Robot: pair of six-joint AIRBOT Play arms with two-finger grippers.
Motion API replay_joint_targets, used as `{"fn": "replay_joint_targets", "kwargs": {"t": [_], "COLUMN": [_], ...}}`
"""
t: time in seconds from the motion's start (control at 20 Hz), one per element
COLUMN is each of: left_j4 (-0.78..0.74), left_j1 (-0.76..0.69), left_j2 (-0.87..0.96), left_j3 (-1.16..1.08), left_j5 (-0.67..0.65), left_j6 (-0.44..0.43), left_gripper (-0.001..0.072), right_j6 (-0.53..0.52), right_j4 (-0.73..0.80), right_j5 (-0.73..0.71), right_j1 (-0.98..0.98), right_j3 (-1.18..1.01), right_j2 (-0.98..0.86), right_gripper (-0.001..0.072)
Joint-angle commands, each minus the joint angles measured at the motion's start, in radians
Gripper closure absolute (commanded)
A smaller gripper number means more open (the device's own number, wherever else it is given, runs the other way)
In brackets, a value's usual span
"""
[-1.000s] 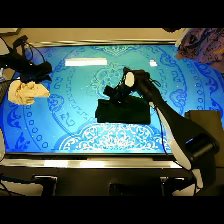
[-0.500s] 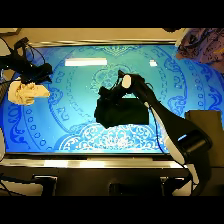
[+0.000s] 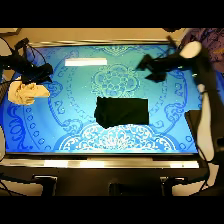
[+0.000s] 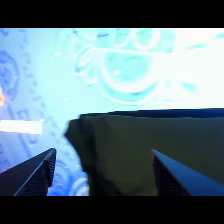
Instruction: Fold the clothes and pants, and hang the long-sleeved shirts on hangers.
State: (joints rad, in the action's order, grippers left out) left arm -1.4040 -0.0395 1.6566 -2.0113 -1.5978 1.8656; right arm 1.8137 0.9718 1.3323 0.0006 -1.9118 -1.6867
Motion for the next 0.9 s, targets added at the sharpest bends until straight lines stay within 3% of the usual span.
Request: {"fn": "replay_joint_targets", "kwargs": {"t": [0.0,0.2,0.45,0.55,0.65,0.85], "left_j4": [-0.001,-0.003,-0.003,-0.003,-0.003,-0.003], "left_j1": [0.001,0.001,0.001,0.001,0.001,0.001], "left_j2": [0.001,0.001,0.002,0.002,0.002,0.003], "left_j3": [0.0,0.0,0.0,0.0,0.0,0.0], "left_j5": [0.003,0.021,0.028,0.028,0.028,0.028], "left_j6": [0.0,0.0,0.0,0.0,0.0,0.001], "left_gripper": [0.0692,0.0692,0.0691,0.0691,0.0691,0.0691], "right_j6": [-0.269,-0.454,-0.655,-0.692,-0.714,-0.718], "right_j4": [-0.077,-0.261,-0.361,-0.381,-0.404,-0.412], "right_j5": [0.224,0.161,-0.029,-0.078,-0.094,-0.208], "right_j1": [-0.286,-0.444,-0.401,-0.36,-0.313,-0.226], "right_j3": [0.058,0.399,0.734,0.78,0.783,0.783], "right_j2": [0.018,0.017,0.017,0.0,-0.032,-0.065], "right_gripper": [0.0052,0.0058,0.0061,0.0065,0.0122,0.0169]}}
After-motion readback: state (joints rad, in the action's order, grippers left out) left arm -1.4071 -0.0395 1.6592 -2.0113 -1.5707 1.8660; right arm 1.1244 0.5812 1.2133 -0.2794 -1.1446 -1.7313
